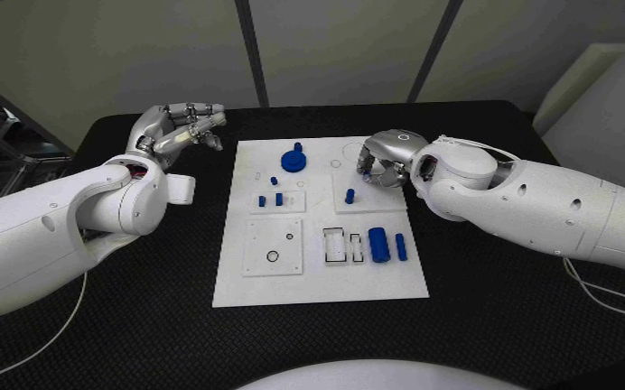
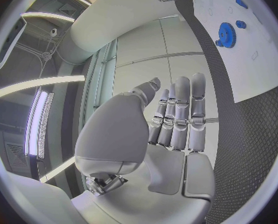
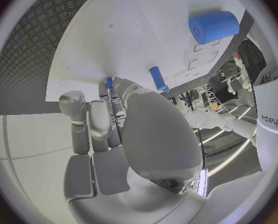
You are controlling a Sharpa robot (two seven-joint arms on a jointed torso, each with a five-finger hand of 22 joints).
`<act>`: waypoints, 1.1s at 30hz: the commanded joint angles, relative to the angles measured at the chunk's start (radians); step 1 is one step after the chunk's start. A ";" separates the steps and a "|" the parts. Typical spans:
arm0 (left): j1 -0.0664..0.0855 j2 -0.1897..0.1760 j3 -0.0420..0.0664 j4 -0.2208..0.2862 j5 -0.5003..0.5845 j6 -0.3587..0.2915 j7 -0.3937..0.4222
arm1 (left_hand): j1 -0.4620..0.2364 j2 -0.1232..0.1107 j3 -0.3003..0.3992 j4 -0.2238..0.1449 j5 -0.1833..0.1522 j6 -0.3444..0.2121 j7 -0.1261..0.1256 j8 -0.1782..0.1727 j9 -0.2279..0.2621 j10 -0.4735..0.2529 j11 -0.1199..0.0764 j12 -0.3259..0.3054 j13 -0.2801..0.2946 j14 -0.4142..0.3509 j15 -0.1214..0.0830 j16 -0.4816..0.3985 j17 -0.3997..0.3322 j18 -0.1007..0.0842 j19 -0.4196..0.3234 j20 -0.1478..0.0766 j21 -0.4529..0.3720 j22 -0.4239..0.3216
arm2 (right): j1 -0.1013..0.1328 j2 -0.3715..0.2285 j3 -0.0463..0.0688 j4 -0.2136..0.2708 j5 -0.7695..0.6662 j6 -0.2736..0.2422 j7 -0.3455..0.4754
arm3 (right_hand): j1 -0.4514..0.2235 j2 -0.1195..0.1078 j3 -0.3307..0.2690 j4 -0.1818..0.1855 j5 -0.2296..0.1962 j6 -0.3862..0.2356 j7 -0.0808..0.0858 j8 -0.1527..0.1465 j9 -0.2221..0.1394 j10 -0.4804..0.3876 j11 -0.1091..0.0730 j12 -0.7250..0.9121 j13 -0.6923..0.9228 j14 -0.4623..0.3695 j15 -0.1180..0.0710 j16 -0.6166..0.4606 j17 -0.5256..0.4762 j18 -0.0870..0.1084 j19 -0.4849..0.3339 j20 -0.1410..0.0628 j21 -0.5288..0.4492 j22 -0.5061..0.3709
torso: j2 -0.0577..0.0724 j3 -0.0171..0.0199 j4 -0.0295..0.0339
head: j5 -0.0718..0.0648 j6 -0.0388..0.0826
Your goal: Assemble the parts on the task board
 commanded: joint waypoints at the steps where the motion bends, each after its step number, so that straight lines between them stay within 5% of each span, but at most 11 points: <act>1: 0.001 0.001 0.001 -0.001 0.005 0.003 0.002 | -0.010 0.004 -0.005 0.001 -0.002 0.003 0.004 0.005 0.000 -0.008 0.002 0.005 0.001 -0.005 0.003 -0.005 -0.001 -0.002 -0.002 0.004 -0.006 -0.001 | -0.004 -0.001 -0.004 -0.004 -0.028 0.047 -0.028 | -0.007 -0.002 0.007 -0.002 0.000 0.007 -0.001 0.006 0.002 0.007 0.000 0.005 0.001 0.044 0.000 0.004 0.001 -0.019 0.005 -0.001 0.004 0.001 | 0.000 0.0001 -0.0007 | -0.001 -0.001; 27: -0.002 0.006 0.001 -0.014 0.005 0.002 -0.006 | -0.009 0.006 -0.011 0.001 -0.002 0.000 0.004 0.005 0.000 -0.013 0.003 0.006 0.002 -0.006 0.003 -0.007 -0.003 -0.002 -0.001 0.004 -0.011 -0.005 | -0.006 -0.008 -0.004 0.013 -0.071 0.039 -0.048 | -0.018 -0.022 0.028 -0.024 -0.001 0.000 0.002 -0.001 -0.001 0.001 0.003 -0.001 -0.001 0.041 0.002 0.014 0.002 -0.020 0.002 -0.001 0.018 0.016 | 0.000 0.0004 -0.0006 | -0.006 -0.007; 33: -0.002 0.007 0.001 -0.016 0.005 0.000 -0.007 | -0.008 0.007 -0.013 0.001 -0.002 -0.001 0.004 0.005 -0.001 -0.015 0.003 0.006 0.002 -0.006 0.004 -0.007 -0.004 -0.002 0.000 0.004 -0.013 -0.007 | -0.006 -0.008 -0.004 0.015 -0.078 0.018 -0.052 | -0.010 -0.007 0.049 -0.042 -0.009 0.027 -0.005 0.013 0.005 0.029 -0.004 0.013 0.005 0.042 -0.004 0.026 0.011 -0.024 0.014 -0.003 0.038 0.042 | 0.000 0.0002 -0.0002 | -0.006 -0.008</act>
